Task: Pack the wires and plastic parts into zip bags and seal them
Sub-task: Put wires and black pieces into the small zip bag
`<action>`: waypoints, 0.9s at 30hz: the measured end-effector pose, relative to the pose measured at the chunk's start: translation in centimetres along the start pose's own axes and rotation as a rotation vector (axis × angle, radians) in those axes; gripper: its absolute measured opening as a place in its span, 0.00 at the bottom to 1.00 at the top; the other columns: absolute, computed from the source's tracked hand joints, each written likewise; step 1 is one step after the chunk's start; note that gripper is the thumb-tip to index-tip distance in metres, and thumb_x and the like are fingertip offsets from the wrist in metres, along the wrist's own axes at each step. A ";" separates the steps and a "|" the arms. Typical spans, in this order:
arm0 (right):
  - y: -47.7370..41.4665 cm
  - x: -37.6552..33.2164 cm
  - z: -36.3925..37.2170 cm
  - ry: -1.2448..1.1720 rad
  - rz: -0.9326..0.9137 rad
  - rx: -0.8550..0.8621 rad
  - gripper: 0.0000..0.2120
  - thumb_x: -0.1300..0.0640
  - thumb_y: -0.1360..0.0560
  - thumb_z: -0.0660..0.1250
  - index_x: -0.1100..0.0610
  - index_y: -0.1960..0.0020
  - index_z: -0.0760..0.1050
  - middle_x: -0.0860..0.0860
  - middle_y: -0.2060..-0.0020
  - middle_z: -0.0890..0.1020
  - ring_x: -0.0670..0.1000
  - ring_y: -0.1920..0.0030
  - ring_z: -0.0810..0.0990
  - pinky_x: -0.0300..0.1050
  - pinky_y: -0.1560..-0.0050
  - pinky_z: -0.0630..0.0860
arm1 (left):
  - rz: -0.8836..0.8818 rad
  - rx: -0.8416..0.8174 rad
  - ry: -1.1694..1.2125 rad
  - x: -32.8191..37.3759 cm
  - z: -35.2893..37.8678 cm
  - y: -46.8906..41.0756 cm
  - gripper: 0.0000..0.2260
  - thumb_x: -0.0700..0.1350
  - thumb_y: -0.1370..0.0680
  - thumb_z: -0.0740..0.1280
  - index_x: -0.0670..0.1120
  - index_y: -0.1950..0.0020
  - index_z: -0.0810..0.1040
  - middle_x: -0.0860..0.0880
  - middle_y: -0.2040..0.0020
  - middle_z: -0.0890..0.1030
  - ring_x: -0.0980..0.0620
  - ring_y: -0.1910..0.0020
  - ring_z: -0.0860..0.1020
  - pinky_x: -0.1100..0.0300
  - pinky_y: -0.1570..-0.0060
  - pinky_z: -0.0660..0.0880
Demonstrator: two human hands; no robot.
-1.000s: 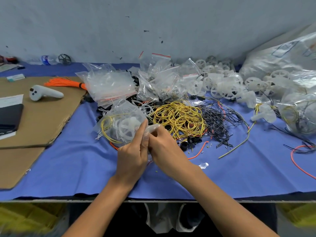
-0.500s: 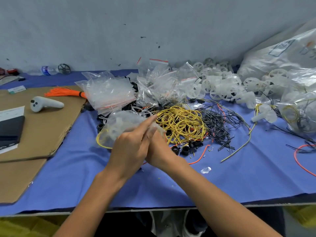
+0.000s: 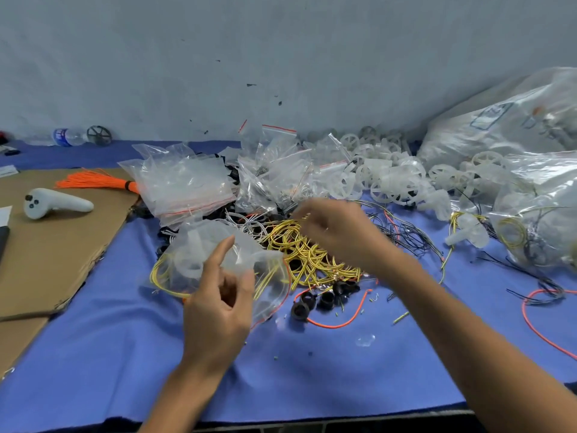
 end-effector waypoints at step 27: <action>-2.6 -8.4 -13.0 -0.968 -0.071 0.148 0.06 0.56 0.19 0.62 0.55 0.53 0.76 0.51 0.62 0.82 0.51 0.66 0.82 0.45 0.63 0.80 | 0.056 -0.184 -0.287 9.4 -6.5 -14.3 0.06 0.53 0.22 0.70 0.57 0.59 0.81 0.59 0.71 0.80 0.61 0.75 0.77 0.59 0.67 0.71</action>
Point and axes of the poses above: each hand's wrist, its own y-axis away from the middle knuckle, its own z-axis out of the palm, x = y × z, the point moved 2 cm from there along -y, towards the middle knuckle
